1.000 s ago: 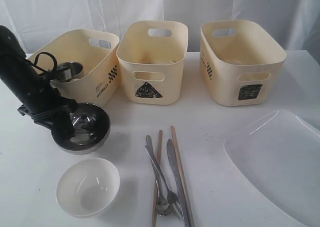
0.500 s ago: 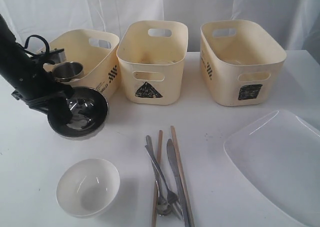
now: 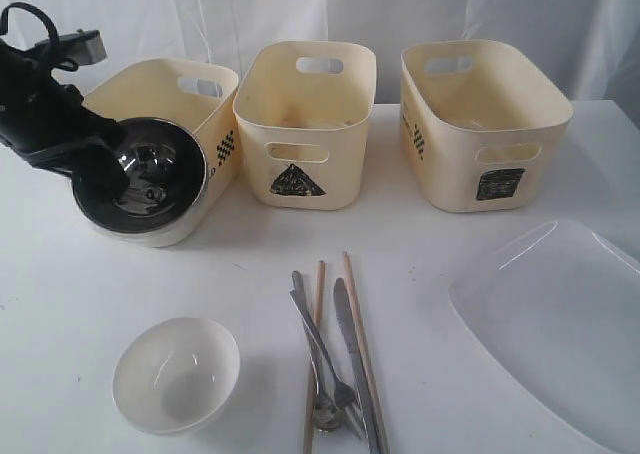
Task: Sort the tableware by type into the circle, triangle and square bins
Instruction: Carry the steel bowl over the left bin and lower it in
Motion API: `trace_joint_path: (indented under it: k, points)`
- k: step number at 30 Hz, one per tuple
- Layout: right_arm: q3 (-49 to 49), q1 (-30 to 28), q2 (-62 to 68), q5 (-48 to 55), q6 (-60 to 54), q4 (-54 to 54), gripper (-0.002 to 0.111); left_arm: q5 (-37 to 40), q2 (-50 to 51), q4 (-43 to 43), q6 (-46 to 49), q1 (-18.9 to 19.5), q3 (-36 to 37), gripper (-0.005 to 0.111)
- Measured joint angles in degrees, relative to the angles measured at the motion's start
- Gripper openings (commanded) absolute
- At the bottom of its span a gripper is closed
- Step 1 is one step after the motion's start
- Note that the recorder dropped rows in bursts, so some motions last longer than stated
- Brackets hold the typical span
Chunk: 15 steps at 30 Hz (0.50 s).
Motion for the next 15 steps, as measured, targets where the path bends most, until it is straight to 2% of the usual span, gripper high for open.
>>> trace_joint_path:
  k: [8,15]
  points:
    - [0.0,0.0,0.0,0.0,0.0,0.0,0.0,-5.35,-5.72,1.8,0.15,0.0,-0.3,0.01]
    - [0.0,0.0,0.0,0.0,0.0,0.0,0.0,-9.13,-6.66,3.98,0.28,0.0,-6.66,0.01]
